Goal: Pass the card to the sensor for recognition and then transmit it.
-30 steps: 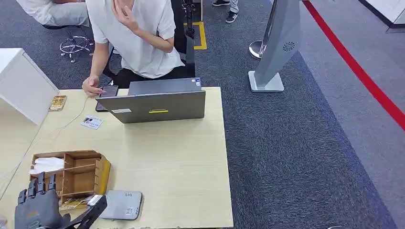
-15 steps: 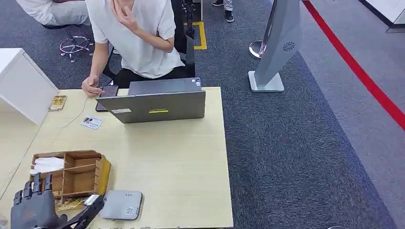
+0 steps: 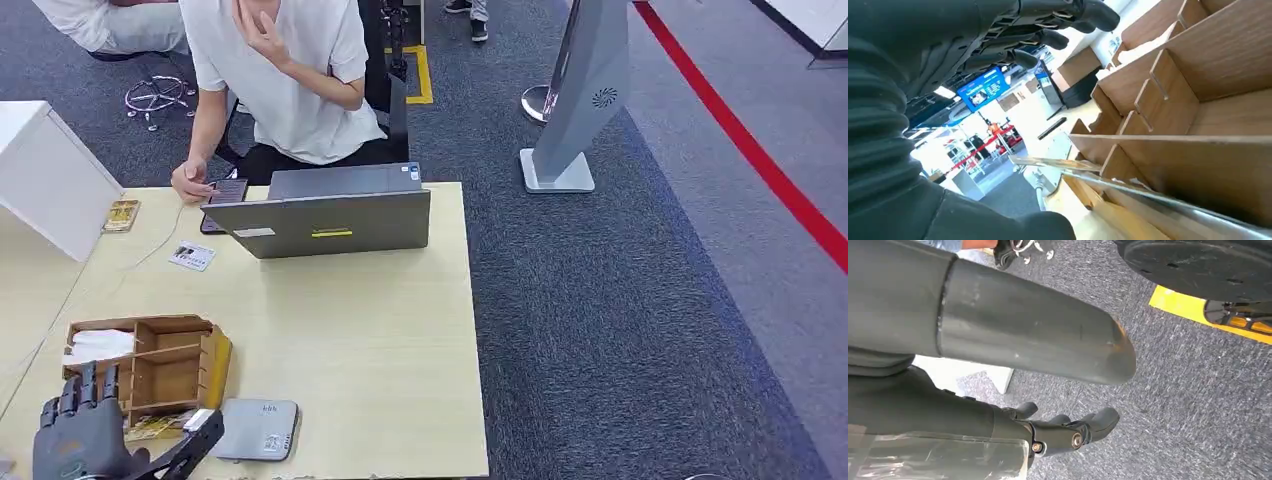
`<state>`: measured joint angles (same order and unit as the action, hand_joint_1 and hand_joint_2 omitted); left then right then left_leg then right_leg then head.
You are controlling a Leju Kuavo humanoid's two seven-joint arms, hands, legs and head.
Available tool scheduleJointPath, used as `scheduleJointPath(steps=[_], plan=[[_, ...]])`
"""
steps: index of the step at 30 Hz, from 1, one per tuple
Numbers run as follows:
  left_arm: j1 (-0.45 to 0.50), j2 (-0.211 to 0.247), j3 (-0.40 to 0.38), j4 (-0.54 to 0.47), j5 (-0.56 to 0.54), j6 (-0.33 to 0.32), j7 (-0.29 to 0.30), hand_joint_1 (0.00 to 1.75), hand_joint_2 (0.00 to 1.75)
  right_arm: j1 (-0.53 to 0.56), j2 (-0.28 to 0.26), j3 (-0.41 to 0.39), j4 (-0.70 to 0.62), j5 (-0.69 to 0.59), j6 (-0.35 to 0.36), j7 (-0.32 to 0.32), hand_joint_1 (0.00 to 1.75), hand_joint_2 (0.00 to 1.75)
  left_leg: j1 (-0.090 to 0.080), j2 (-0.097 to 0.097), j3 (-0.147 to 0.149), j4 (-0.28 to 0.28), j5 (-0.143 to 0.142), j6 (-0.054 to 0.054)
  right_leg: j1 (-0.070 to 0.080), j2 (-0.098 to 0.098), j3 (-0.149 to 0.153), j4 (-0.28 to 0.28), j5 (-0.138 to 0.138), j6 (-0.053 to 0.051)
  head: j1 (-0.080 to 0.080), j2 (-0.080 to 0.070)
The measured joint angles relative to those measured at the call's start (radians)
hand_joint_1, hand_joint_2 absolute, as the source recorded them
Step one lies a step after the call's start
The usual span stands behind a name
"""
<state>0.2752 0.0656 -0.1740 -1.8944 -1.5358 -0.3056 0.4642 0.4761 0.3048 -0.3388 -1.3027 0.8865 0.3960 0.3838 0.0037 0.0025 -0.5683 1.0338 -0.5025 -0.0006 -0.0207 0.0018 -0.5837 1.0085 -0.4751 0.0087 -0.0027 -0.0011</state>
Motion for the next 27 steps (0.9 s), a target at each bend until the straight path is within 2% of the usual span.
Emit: scheduleJointPath(steps=[27], plan=[[0.001, -0.018, 0.000, 0.013, 0.000, -0.003, -0.017, 0.00, 1.75, -0.004, 0.000, -0.011, 0.005, 0.014, 0.002, -0.002, 0.00, 0.00, 0.000, 0.000, 0.000, 0.000, 0.000, 0.000, 0.000, 0.000, 0.000, 0.000, 0.000, 0.000, 0.000, 0.000]])
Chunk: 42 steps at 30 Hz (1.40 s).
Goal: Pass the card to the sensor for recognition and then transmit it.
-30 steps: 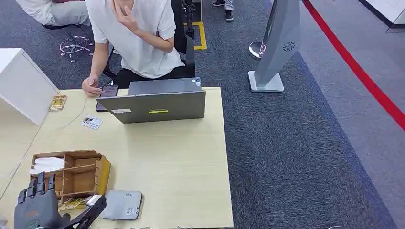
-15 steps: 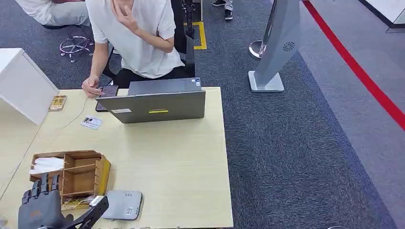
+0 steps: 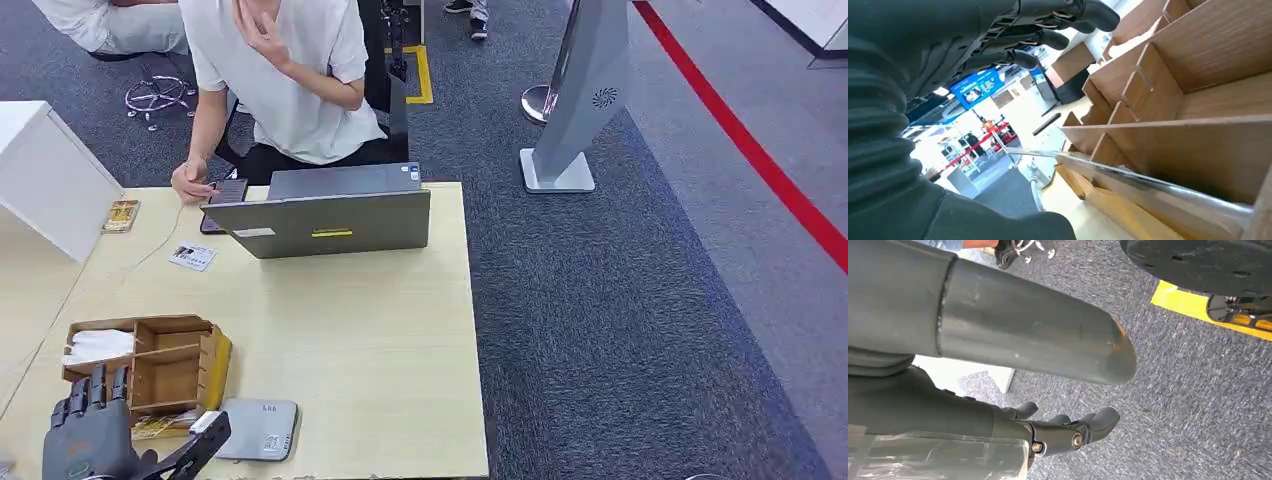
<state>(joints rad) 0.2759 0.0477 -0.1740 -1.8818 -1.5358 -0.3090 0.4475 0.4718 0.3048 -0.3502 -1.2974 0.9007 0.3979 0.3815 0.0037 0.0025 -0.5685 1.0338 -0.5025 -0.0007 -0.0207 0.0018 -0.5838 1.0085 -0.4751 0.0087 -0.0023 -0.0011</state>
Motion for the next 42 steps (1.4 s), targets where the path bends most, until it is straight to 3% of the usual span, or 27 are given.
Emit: scheduleJointPath(steps=[2, 3, 20, 35, 42], plan=[[0.000, -0.002, 0.000, 0.005, 0.000, 0.003, -0.003, 0.00, 1.75, 0.000, 0.000, 0.000, 0.000, 0.000, 0.000, 0.000, 0.00, 0.00, 0.000, 0.000, 0.000, 0.000, 0.000, 0.000, 0.000, 0.000, 0.000, 0.000, 0.000, 0.000, 0.000, 0.000], [0.000, -0.003, 0.000, 0.007, 0.000, 0.003, -0.006, 1.75, 1.75, 0.000, 0.000, 0.000, 0.000, 0.000, 0.000, 0.000, 0.00, 0.00, 0.000, 0.000, 0.000, 0.000, 0.000, 0.000, 0.000, 0.000, 0.000, 0.000, 0.000, 0.000, 0.000, 0.000], [0.001, -0.024, 0.000, 0.026, 0.000, 0.010, -0.061, 1.75, 1.75, -0.001, 0.000, -0.002, 0.000, 0.000, 0.005, -0.003, 0.00, 0.00, 0.000, 0.000, 0.000, 0.000, 0.000, 0.000, 0.000, 0.000, 0.000, 0.000, 0.000, 0.000, 0.000, 0.000], [0.000, -0.026, 0.001, 0.027, 0.000, 0.037, -0.051, 1.75, 1.75, -0.002, 0.000, -0.005, 0.004, -0.012, -0.005, 0.002, 0.00, 0.00, 0.000, 0.000, 0.001, 0.000, 0.000, 0.000, 0.000, 0.000, 0.000, 0.000, 0.000, 0.000, 0.000, 0.000], [-0.032, 0.002, -0.058, -0.121, 0.000, -0.063, -0.032, 1.75, 1.75, 0.000, 0.000, -0.008, 0.004, -0.024, -0.006, 0.009, 0.00, 0.00, 0.000, 0.000, 0.000, 0.000, 0.000, 0.000, 0.000, 0.000, -0.001, 0.000, 0.000, 0.000, 0.000, 0.000]])
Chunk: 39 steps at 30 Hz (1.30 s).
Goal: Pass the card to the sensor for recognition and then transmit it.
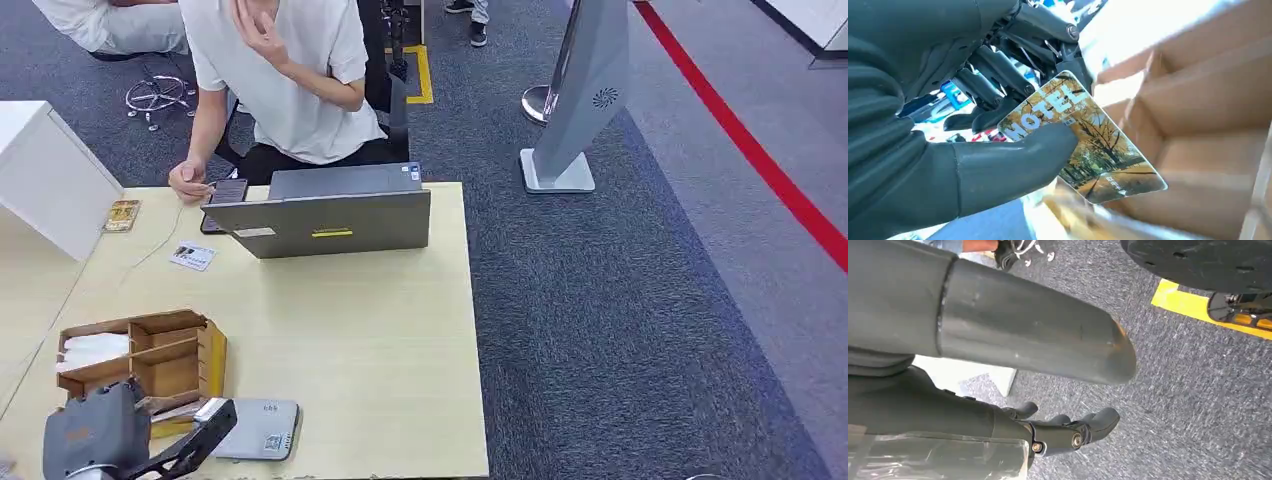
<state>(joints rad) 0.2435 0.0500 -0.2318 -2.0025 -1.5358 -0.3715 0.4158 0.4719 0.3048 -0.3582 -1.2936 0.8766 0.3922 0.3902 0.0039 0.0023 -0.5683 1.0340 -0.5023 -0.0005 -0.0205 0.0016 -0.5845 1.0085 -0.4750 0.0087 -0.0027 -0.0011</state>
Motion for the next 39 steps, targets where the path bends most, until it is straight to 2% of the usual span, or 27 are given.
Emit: scheduleJointPath(steps=[5, 8, 11, 13, 15, 17, 19, 21, 24, 30, 31, 35, 37, 39], plan=[[-0.115, 0.062, -0.112, -0.158, 0.000, -0.062, -0.005, 1.75, 1.75, 0.011, 0.000, -0.002, -0.010, -0.027, -0.003, 0.011, 0.00, 0.00, 0.000, -0.001, 0.000, 0.000, 0.001, 0.001, 0.000, -0.001, 0.001, 0.000, 0.000, 0.000, 0.000, 0.000], [-0.223, 0.067, -0.129, -0.207, 0.000, -0.106, -0.023, 1.75, 1.75, 0.020, 0.000, -0.002, -0.016, -0.025, 0.004, 0.013, 0.00, 0.00, 0.000, -0.002, -0.002, 0.000, 0.002, 0.001, 0.000, -0.002, -0.001, 0.000, 0.002, 0.000, 0.001, 0.000], [-0.346, 0.076, -0.129, -0.209, 0.000, -0.116, -0.014, 1.75, 1.75, 0.019, 0.000, -0.002, -0.016, -0.006, 0.019, 0.002, 0.00, 0.00, 0.000, -0.002, -0.001, 0.000, 0.003, 0.001, 0.000, -0.003, -0.001, 0.000, 0.002, 0.000, 0.000, 0.000], [-0.436, 0.097, -0.130, -0.187, 0.000, -0.097, 0.030, 1.75, 1.75, 0.018, 0.000, -0.003, -0.014, 0.013, 0.034, -0.017, 0.00, 0.00, 0.000, -0.002, -0.001, 0.000, 0.004, 0.000, 0.000, -0.003, -0.001, 0.000, 0.003, -0.001, 0.002, 0.000], [-0.520, 0.151, -0.136, -0.143, 0.000, -0.067, 0.077, 1.75, 1.75, 0.017, 0.000, -0.008, -0.011, 0.029, 0.042, -0.036, 0.00, 0.00, 0.000, -0.002, -0.001, 0.000, 0.005, -0.001, 0.000, -0.002, -0.001, 0.000, 0.004, -0.002, 0.000, 0.000], [-0.610, 0.201, -0.148, -0.071, 0.000, -0.028, 0.089, 1.75, 1.75, 0.014, 0.000, -0.015, -0.005, 0.041, 0.046, -0.056, 0.00, 0.00, 0.001, -0.002, -0.001, 0.000, 0.006, -0.001, 0.001, -0.002, -0.001, 0.001, 0.004, -0.002, 0.001, 0.000], [-0.663, 0.259, -0.163, -0.010, 0.000, 0.009, 0.095, 1.75, 1.75, 0.011, 0.000, -0.021, 0.002, 0.046, 0.049, -0.072, 0.00, 0.00, 0.001, -0.001, -0.001, 0.000, 0.006, -0.001, 0.001, 0.000, -0.001, 0.001, 0.004, -0.003, 0.000, 0.000], [-0.697, 0.294, -0.182, 0.051, 0.000, 0.037, 0.095, 1.75, 1.75, 0.011, 0.000, -0.024, 0.008, 0.048, 0.051, -0.082, 0.00, 0.00, 0.001, 0.000, -0.001, 0.000, 0.006, -0.002, 0.001, 0.000, -0.002, 0.001, 0.004, -0.003, 0.000, 0.000], [-0.728, 0.324, -0.185, 0.134, 0.000, 0.082, 0.092, 1.75, 1.75, 0.012, 0.000, -0.026, 0.015, 0.044, 0.047, -0.084, 0.00, 0.00, 0.001, 0.000, -0.001, 0.000, 0.006, -0.002, 0.001, 0.001, -0.002, 0.001, 0.005, -0.003, 0.000, 0.000], [-0.743, 0.332, -0.186, 0.204, 0.000, 0.069, 0.081, 1.75, 1.75, 0.015, 0.000, -0.027, 0.016, 0.043, 0.055, -0.060, 0.00, 0.00, 0.001, 0.000, -0.002, 0.000, 0.006, -0.002, 0.001, 0.001, -0.002, 0.001, 0.005, -0.003, 0.000, 0.000], [-0.745, 0.332, -0.186, 0.214, 0.000, 0.069, 0.080, 0.00, 1.75, 0.017, 0.000, -0.027, 0.016, 0.043, 0.055, -0.060, 0.00, 0.00, 0.001, 0.000, -0.002, 0.000, 0.006, -0.002, 0.001, 0.001, -0.002, 0.001, 0.005, -0.003, 0.000, 0.000], [-0.745, 0.323, -0.186, 0.229, 0.000, 0.064, 0.061, 0.00, 1.75, 0.019, 0.000, -0.030, 0.016, 0.045, 0.058, -0.053, 0.00, 0.00, 0.000, 0.000, -0.002, 0.000, 0.006, -0.002, 0.001, 0.001, -0.003, 0.001, 0.005, -0.002, -0.001, 0.000], [-0.742, 0.299, -0.184, 0.228, 0.000, 0.066, 0.037, 0.00, 1.75, 0.020, 0.000, -0.031, 0.016, 0.045, 0.059, -0.045, 0.00, 0.00, 0.000, -0.001, -0.003, 0.000, 0.006, -0.002, 0.001, 0.000, -0.002, 0.001, 0.005, -0.002, 0.000, 0.000], [-0.723, 0.270, -0.175, 0.206, 0.000, 0.069, -0.012, 0.00, 1.75, 0.023, 0.000, -0.032, 0.010, 0.034, 0.055, -0.040, 0.00, 0.00, 0.000, -0.001, -0.003, 0.000, 0.006, -0.002, 0.000, 0.000, -0.002, 0.001, 0.005, -0.002, 0.000, 0.000]])
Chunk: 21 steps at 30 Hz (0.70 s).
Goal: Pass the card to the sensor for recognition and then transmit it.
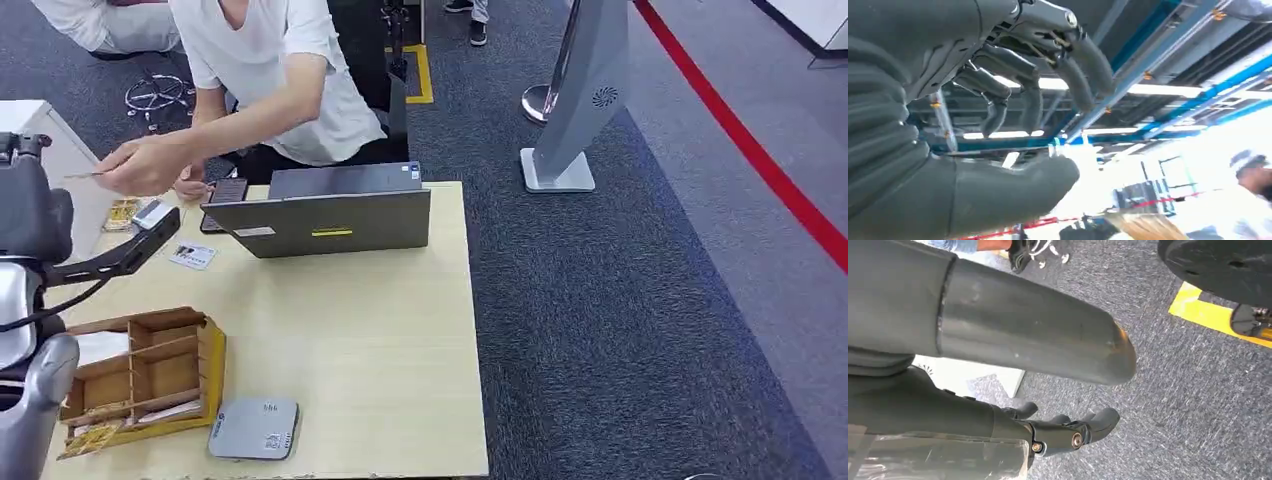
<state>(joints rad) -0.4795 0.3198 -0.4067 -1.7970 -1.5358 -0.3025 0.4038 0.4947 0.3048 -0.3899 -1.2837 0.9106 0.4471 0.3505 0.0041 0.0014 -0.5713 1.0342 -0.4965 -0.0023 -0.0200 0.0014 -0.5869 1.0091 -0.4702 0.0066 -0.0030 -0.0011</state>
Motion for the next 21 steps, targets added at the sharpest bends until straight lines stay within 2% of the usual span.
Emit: scheduleJointPath(steps=[3, 6, 8, 11, 13, 14, 15, 18, 19, 21], plan=[[0.073, -0.051, 0.017, -0.094, 0.000, 0.003, -0.067, 0.00, 1.75, 0.014, 0.000, 0.007, -0.014, -0.034, -0.016, 0.020, 0.00, 0.00, 0.000, 0.002, 0.000, 0.000, -0.001, 0.001, 0.000, 0.002, 0.000, 0.000, 0.000, 0.000, 0.000, 0.000], [0.208, -0.082, 0.044, -0.236, 0.000, 0.057, -0.151, 0.00, 1.75, 0.033, 0.000, 0.025, -0.027, -0.081, -0.049, 0.054, 0.00, 0.00, 0.000, 0.004, 0.000, 0.000, -0.004, 0.001, 0.000, 0.004, 0.000, 0.000, -0.001, 0.001, 0.000, 0.000], [0.324, -0.092, 0.078, -0.333, 0.000, 0.126, -0.207, 0.00, 1.75, 0.048, 0.000, 0.043, -0.038, -0.117, -0.073, 0.078, 0.00, 0.00, 0.000, 0.005, 0.001, 0.000, -0.006, 0.000, 0.000, 0.005, 0.000, 0.000, -0.003, 0.001, 0.001, 0.000], [0.525, -0.123, 0.175, -0.452, 0.010, 0.263, -0.301, 0.00, 1.75, 0.072, 0.000, 0.074, -0.054, -0.176, -0.113, 0.120, 0.00, 0.00, 0.000, 0.005, 0.002, -0.001, -0.007, 0.000, 0.000, 0.005, 0.000, 0.000, -0.006, 0.000, 0.000, 0.000], [0.642, -0.147, 0.278, -0.496, 0.060, 0.339, -0.343, 0.00, 1.75, 0.084, 0.000, 0.089, -0.064, -0.204, -0.134, 0.144, 0.00, 0.00, 0.001, 0.005, 0.002, -0.001, -0.009, -0.002, 0.000, 0.005, 0.000, 0.000, -0.007, 0.000, 0.000, 0.000], [0.687, -0.169, 0.351, -0.509, 0.099, 0.367, -0.383, 0.00, 1.75, 0.089, 0.000, 0.096, -0.071, -0.216, -0.143, 0.156, 0.00, 0.00, 0.001, 0.005, 0.002, -0.001, -0.009, -0.001, 0.000, 0.005, 0.001, 0.000, -0.009, 0.001, 0.000, 0.000], [0.726, -0.198, 0.443, -0.514, 0.150, 0.371, -0.450, 0.00, 1.75, 0.093, 0.000, 0.102, -0.076, -0.227, -0.151, 0.169, 0.00, 0.00, 0.001, 0.004, 0.002, -0.001, -0.010, -0.001, 0.000, 0.005, 0.001, 0.000, -0.010, 0.001, 0.000, 0.000], [0.763, -0.313, 0.755, -0.515, 0.244, 0.345, -0.691, 0.00, 1.75, 0.099, 0.000, 0.114, -0.087, -0.234, -0.155, 0.185, 0.00, 0.00, 0.002, 0.004, 0.002, -0.001, -0.009, -0.001, 0.001, 0.004, 0.001, 0.000, -0.010, 0.001, 0.000, 0.000], [0.763, -0.338, 0.819, -0.515, 0.243, 0.334, -0.733, 0.00, 1.75, 0.100, 0.000, 0.116, -0.090, -0.236, -0.156, 0.189, 0.00, 0.00, 0.001, 0.004, 0.003, -0.001, -0.009, -0.001, 0.001, 0.004, 0.002, 0.000, -0.010, 0.001, 0.000, 0.000], [0.753, -0.392, 0.946, -0.513, 0.224, 0.286, -0.737, 0.00, 1.75, 0.099, 0.000, 0.118, -0.093, -0.241, -0.165, 0.196, 0.00, 0.00, 0.001, 0.003, 0.003, -0.001, -0.009, -0.001, 0.001, 0.003, 0.004, 0.000, -0.010, 0.001, 0.001, 0.000]])
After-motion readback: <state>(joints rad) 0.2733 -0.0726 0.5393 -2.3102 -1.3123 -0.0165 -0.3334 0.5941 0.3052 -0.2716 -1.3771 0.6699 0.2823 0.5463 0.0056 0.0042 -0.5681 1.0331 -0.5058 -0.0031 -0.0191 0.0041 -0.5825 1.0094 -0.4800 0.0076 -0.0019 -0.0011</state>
